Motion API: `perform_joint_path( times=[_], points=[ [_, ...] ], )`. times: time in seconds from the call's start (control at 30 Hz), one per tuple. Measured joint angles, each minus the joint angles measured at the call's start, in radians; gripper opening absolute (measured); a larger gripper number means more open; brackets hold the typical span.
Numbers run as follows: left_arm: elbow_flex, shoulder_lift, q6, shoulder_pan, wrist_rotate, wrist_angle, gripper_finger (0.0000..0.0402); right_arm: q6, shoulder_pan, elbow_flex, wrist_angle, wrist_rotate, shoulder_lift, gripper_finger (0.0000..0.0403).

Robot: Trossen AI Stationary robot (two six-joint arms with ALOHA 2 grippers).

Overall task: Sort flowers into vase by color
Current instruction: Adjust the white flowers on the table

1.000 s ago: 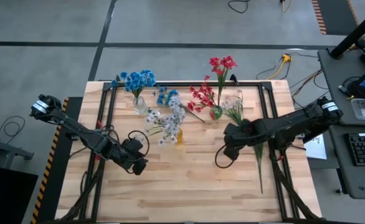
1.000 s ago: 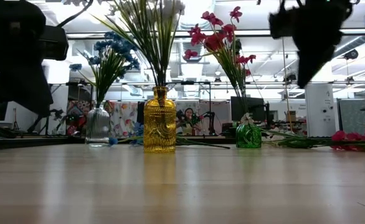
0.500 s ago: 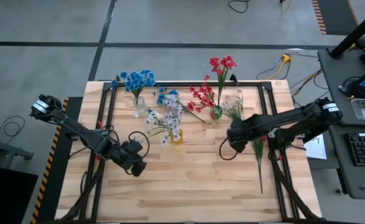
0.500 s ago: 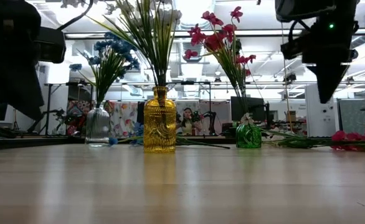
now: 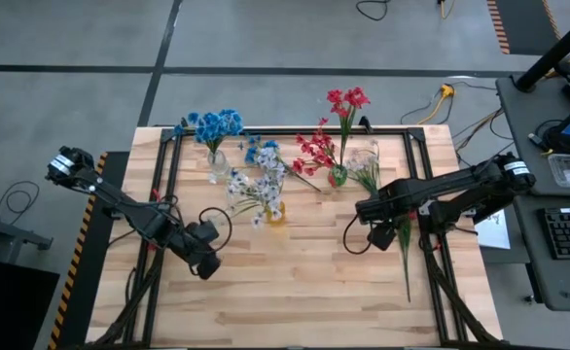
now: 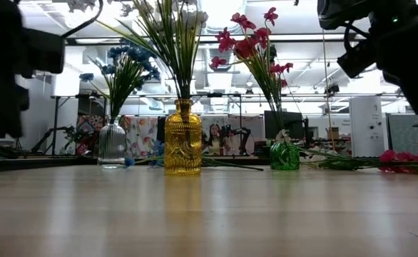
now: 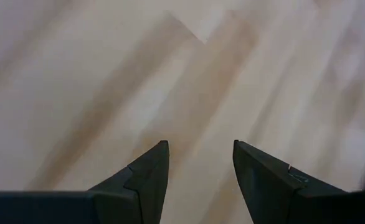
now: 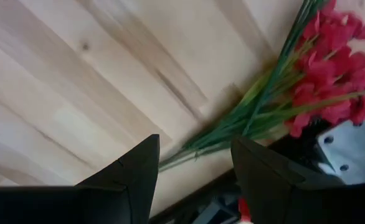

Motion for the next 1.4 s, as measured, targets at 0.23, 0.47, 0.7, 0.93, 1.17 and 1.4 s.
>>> perform_joint_path(
  times=[0.23,0.47,0.7,0.93,1.17,1.4],
  points=[
    [0.150,-0.026,0.145,-0.028,0.019,-0.114,0.0166,-0.001,0.000,0.000,-0.012,0.015,0.000,0.0192],
    [0.320,-0.024,0.207,-0.046,-0.121,-0.357,0.0166,-0.002,0.000,0.000,-0.005,0.074,0.000,0.0192],
    [0.424,-0.025,0.351,-0.128,-0.165,-0.384,0.0166,-0.002,0.000,-0.011,0.000,0.073,0.000,0.0192],
    [0.460,-0.025,0.180,-0.314,-0.196,-0.381,0.0166,0.055,-0.006,-0.078,0.018,0.114,0.001,0.0192],
    [0.437,-0.006,-0.037,-0.526,-0.404,-0.381,0.0166,-0.021,-0.131,-0.158,0.193,0.228,0.002,0.0192],
    [0.437,0.058,-0.054,-0.610,-0.666,-0.381,0.0166,-0.123,-0.254,-0.195,0.276,0.412,0.003,0.0192]
  ],
)
